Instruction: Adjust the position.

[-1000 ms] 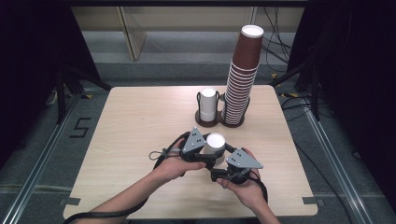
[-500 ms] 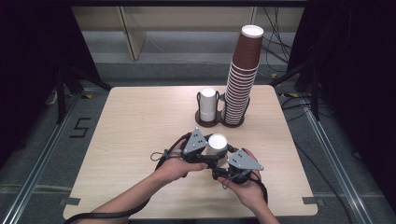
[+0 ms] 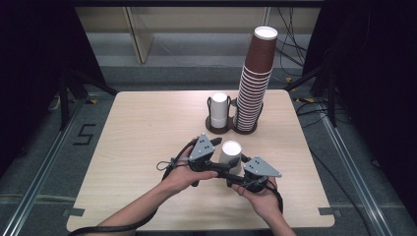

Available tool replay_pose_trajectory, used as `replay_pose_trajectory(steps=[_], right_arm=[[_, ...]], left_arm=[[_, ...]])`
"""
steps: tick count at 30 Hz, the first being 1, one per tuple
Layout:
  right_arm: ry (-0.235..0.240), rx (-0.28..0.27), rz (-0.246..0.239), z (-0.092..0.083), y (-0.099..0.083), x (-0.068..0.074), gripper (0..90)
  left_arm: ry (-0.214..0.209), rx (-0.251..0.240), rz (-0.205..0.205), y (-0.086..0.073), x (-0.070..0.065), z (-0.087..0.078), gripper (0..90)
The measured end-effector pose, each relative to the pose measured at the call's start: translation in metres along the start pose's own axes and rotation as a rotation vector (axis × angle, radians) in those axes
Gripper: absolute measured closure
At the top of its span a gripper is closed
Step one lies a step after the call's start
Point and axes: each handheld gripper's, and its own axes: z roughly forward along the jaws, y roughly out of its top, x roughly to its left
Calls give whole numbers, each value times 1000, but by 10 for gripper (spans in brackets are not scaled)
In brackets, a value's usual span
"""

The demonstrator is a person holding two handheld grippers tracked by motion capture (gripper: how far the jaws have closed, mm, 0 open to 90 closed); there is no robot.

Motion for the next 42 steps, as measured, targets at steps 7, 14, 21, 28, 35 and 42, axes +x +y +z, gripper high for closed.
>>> replay_pose_trajectory(steps=[7, 14, 21, 28, 35, 42], right_arm=[[-12, 9, 117, -4, -1, -14, 287], [11, -14, 284, -3, -2, -22, 290], [97, -19, 426, 3, -2, -20, 290], [135, -31, 551, 11, 2, -21, 290], [169, -42, 604, 18, 10, -18, 290], [196, -37, 650, 22, 16, -11, 290]], left_arm=[[31, -47, 28, 3, 6, -20, 34], [65, -17, 70, -19, 9, -37, 37], [85, -24, 108, -31, 11, -53, 29], [100, -17, 114, -41, 10, -60, 19], [105, 1, 105, -48, 10, -55, 13], [95, 4, 117, -46, 9, -46, 9]])
